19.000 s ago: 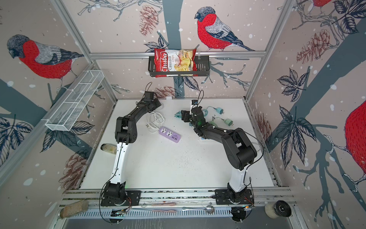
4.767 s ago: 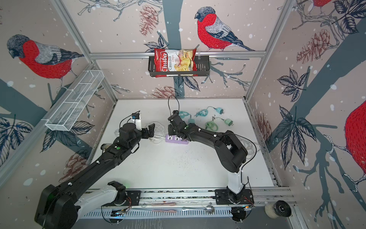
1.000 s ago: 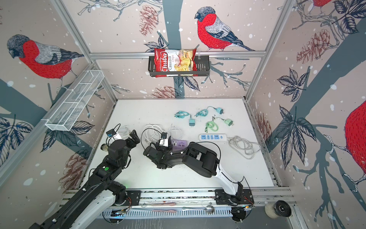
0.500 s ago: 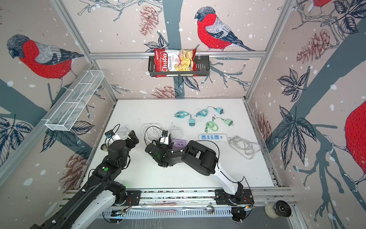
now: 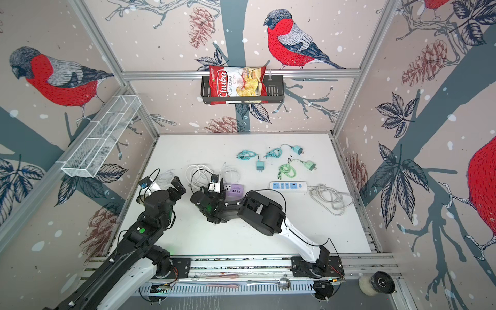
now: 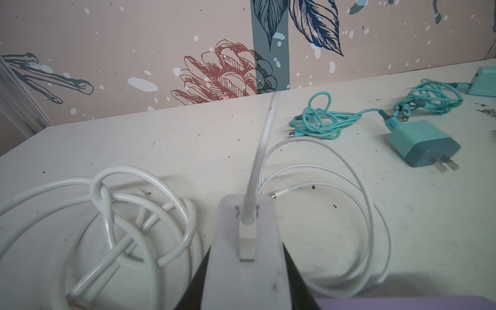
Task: Insert plugs into power strip
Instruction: Insert the plug into the socket.
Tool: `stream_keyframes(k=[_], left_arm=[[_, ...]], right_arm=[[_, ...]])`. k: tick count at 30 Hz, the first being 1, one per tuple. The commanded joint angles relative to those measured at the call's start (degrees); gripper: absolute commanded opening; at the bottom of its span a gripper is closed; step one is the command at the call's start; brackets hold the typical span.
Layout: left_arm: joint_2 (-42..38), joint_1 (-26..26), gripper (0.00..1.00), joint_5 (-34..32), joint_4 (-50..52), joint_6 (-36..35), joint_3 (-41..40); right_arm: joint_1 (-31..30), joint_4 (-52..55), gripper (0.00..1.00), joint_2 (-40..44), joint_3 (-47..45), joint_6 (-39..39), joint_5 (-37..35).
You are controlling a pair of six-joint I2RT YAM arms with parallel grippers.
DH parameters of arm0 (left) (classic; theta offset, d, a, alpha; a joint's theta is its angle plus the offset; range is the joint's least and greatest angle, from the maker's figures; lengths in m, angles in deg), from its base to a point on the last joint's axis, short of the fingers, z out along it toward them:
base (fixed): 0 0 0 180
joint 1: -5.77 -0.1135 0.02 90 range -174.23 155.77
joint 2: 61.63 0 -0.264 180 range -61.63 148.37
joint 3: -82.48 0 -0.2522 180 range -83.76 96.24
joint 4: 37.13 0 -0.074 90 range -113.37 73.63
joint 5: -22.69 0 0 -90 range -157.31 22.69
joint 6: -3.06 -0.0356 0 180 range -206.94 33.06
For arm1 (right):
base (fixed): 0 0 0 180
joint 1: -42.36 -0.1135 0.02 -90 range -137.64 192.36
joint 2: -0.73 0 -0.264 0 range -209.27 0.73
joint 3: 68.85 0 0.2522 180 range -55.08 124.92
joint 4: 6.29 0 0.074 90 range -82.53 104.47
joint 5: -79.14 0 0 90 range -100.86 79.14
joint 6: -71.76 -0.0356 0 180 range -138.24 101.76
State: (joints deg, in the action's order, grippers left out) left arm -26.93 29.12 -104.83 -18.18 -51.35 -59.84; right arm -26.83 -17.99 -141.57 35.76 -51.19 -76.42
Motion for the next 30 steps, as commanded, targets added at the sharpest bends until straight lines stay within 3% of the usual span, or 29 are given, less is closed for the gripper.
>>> stream_keyframes(k=[1, 6, 17, 19, 22, 24, 30], left_arm=[[0.32, -0.24, 0.98, -1.91, 2.11, 1.16, 0.98], [0.19, -0.68, 0.98, -2.12, 3.2, 1.8, 1.64], [-3.11, -1.03, 0.98, -2.79, 4.24, 2.09, -0.1], [-3.57, -1.03, 0.98, -2.86, 4.23, 1.81, -0.29], [-3.69, -1.08, 0.98, -2.69, 3.71, 1.8, -0.79], [-3.42, -1.16, 0.98, -2.38, 3.44, 1.94, -0.97], [-2.79, -1.29, 0.98, -2.16, 3.47, 2.13, -1.31]], right_arm=[[0.89, 11.44, 0.0, -3.76, 1.52, -2.56, 17.1], [2.22, 11.32, 0.01, -4.23, 2.82, -3.19, 18.6], [0.74, 7.35, 0.19, -1.13, -1.51, -0.74, 17.65], [0.56, 7.69, 0.25, -1.01, -1.2, -0.5, 17.32], [0.29, 7.35, 0.48, -0.11, -1.85, -0.23, 16.89], [-0.04, 7.1, 0.57, 0.87, -2.37, 0.16, 16.69], [-0.2, 5.65, 0.64, 3.89, -4.79, 0.47, 16.5]])
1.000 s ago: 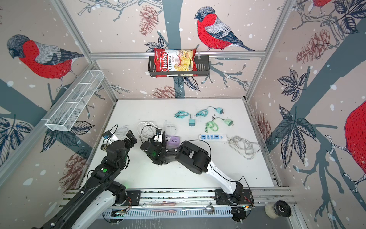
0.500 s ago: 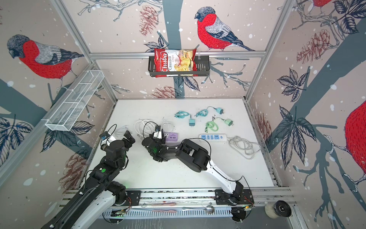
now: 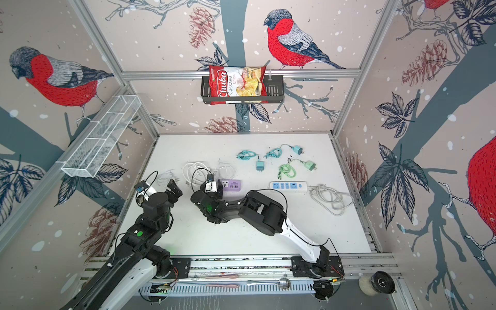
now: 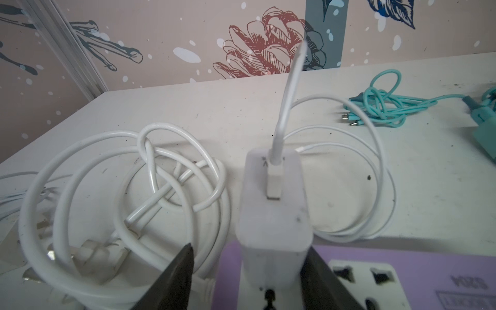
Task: Insert plugs into power strip
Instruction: Insert the plug into the socket.
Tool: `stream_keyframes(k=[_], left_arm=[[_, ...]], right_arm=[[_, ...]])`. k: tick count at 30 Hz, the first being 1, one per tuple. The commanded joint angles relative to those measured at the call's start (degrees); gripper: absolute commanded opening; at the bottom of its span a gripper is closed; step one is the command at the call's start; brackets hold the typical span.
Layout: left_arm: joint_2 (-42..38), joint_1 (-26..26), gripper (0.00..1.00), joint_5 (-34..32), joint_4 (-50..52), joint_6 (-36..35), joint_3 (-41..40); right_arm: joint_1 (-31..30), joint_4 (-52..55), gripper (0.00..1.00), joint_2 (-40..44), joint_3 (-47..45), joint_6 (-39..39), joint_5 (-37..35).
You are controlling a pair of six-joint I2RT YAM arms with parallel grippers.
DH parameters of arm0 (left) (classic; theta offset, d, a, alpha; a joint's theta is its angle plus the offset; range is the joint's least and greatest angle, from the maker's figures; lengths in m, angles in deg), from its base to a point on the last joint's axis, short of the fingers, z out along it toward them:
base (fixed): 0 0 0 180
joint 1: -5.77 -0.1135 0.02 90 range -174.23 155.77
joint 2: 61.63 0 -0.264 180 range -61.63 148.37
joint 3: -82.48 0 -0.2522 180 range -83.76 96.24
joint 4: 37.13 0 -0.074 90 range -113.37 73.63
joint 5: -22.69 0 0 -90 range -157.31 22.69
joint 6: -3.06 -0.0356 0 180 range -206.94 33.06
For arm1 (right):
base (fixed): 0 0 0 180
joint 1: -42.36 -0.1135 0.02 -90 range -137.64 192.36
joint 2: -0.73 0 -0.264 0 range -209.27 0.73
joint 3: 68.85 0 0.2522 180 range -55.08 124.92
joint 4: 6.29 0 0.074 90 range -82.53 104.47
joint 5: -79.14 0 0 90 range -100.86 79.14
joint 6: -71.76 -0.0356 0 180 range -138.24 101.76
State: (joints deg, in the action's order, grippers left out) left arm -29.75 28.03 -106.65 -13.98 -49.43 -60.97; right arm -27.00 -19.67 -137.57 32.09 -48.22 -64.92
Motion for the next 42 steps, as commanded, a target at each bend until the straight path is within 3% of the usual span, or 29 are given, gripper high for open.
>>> stream_keyframes(k=[1, 14, 25, 30, 35, 42], left_arm=[[-0.06, -0.2, 0.98, -0.36, -0.87, 0.23, -0.3], [2.89, -2.97, 0.98, 1.25, -0.59, -0.14, 0.53], [12.76, -12.31, 0.98, 8.82, -0.34, -1.06, 4.68], [16.82, -20.33, 0.98, 14.97, -0.23, -1.41, 6.3], [23.84, -27.06, 0.98, 20.59, -0.15, -2.07, 10.0], [34.46, -28.84, 0.91, 22.82, 1.1, -1.22, 15.89]], right_arm=[[0.0, 7.39, 0.65, 0.19, -1.28, -2.62, 5.0], [0.35, 8.52, 0.71, 14.89, -10.91, -5.29, 6.23], [0.78, 11.86, 0.72, 27.64, -16.42, -6.82, 11.19], [3.36, 16.21, 0.72, 33.7, -17.53, -7.19, 15.2], [10.1, 23.9, 0.72, 38.32, -16.52, -5.72, 26.26], [21.38, 26.93, 0.7, 41.7, -18.16, 0.79, 44.8]])
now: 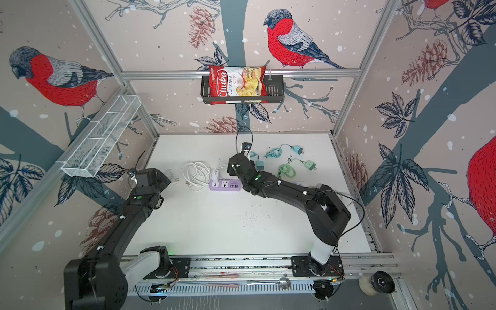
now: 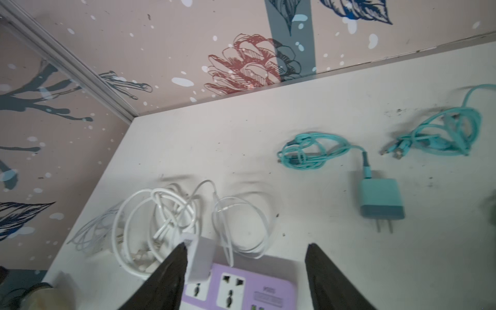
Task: Insert plugs into power strip
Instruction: Insert the plug into the socket, then pick up the plug from the middle-left of the table.
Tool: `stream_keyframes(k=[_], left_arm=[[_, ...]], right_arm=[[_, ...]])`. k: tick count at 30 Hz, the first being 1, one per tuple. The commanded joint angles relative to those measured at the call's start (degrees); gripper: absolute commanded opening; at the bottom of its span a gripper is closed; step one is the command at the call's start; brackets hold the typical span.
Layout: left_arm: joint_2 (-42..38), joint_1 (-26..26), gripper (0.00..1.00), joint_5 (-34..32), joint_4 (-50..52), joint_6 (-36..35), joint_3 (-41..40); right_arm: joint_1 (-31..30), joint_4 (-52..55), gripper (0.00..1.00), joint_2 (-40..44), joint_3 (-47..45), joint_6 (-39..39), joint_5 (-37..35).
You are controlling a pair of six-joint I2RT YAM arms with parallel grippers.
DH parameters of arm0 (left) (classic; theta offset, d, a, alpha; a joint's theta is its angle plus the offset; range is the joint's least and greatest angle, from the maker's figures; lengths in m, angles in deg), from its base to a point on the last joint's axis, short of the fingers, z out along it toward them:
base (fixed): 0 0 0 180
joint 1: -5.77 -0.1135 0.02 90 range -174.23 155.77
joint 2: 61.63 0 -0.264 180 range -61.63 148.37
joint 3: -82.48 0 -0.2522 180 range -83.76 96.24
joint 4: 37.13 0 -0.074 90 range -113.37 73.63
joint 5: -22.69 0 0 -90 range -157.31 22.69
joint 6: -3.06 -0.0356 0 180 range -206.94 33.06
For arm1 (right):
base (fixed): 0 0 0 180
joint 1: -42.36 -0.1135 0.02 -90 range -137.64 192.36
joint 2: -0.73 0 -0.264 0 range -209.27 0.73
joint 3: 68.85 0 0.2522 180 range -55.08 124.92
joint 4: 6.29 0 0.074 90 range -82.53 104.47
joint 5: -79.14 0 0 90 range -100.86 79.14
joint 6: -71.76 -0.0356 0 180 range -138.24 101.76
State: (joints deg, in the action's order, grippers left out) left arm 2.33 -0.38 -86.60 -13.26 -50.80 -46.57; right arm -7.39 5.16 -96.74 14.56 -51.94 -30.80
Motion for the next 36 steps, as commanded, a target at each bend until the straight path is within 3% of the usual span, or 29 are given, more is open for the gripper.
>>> stream_keyframes(k=[1, 7, 15, 36], left_arm=[[4.6, -0.51, 0.89, 3.4, 0.75, 0.07, 3.14], [19.95, -0.5, 0.77, 11.93, 12.79, -3.87, 16.47], [24.85, -0.38, 0.71, 20.33, 9.69, -0.26, 14.66], [32.15, -0.5, 0.75, 17.16, 1.55, 13.39, 16.36]], right_arm=[[2.93, 2.28, 0.7, 1.03, -0.59, 5.55, 12.32], [7.91, 3.25, 0.69, 0.68, -1.77, 7.34, 18.0], [10.21, 1.75, 0.67, 1.27, -4.16, 8.76, 22.1], [11.33, 1.69, 0.67, 3.33, -6.36, 11.58, 25.84]])
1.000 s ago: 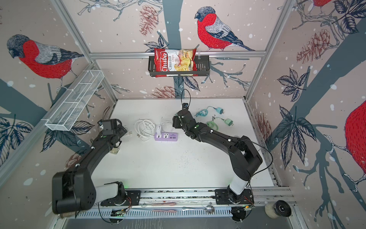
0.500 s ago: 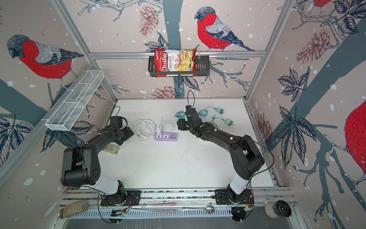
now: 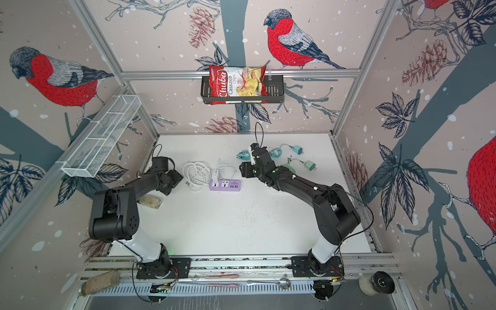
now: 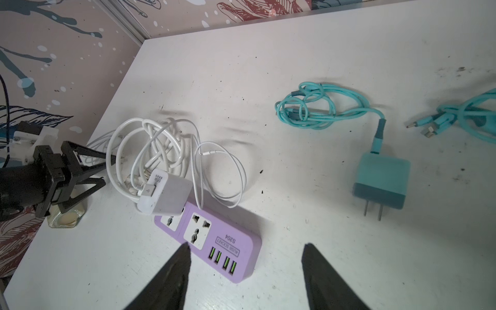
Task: Insert plugs into power strip
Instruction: Pick up the plug from the middle-left of the table.
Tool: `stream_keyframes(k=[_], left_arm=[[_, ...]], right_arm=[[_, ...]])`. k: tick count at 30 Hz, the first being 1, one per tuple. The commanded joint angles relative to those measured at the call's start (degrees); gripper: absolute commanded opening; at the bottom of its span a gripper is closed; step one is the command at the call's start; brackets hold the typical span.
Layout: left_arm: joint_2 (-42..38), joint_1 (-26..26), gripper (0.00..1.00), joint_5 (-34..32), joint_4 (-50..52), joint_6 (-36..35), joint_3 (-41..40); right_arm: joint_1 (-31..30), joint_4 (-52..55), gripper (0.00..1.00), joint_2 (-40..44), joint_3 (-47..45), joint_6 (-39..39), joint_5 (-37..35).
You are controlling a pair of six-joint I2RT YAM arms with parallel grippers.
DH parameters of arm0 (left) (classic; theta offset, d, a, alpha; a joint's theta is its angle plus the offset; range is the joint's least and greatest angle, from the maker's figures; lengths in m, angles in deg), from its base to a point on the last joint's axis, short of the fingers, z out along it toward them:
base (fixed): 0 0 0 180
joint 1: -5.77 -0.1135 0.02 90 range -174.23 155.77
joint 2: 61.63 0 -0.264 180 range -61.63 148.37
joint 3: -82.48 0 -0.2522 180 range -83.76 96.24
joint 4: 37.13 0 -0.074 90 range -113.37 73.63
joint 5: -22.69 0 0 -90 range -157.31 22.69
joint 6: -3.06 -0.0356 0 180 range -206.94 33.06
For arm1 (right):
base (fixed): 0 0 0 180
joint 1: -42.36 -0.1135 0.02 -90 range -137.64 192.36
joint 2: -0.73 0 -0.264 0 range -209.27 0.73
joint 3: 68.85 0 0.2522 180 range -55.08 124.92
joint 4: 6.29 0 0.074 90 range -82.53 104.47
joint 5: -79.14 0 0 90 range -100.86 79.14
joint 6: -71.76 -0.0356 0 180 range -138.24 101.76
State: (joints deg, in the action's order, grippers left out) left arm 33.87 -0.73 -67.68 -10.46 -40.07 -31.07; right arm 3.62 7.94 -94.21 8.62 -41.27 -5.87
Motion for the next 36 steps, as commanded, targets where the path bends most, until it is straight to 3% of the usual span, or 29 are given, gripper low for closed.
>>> stream_keyframes(k=[1, 25, 36], left_arm=[[1.08, -0.24, 0.75, -2.36, -0.85, 3.06, 1.21], [9.17, -0.36, 0.71, -10.1, 4.19, 6.22, 8.5], [14.47, -0.35, 0.68, -8.32, 5.2, 4.13, 11.7]], right_arm=[[0.57, -0.88, 0.67, 1.13, -0.55, 0.94, 0.89], [4.02, -3.02, 0.67, 5.01, -4.9, 2.36, 6.26], [4.37, -3.19, 0.67, 5.44, -4.9, 2.34, 6.61]])
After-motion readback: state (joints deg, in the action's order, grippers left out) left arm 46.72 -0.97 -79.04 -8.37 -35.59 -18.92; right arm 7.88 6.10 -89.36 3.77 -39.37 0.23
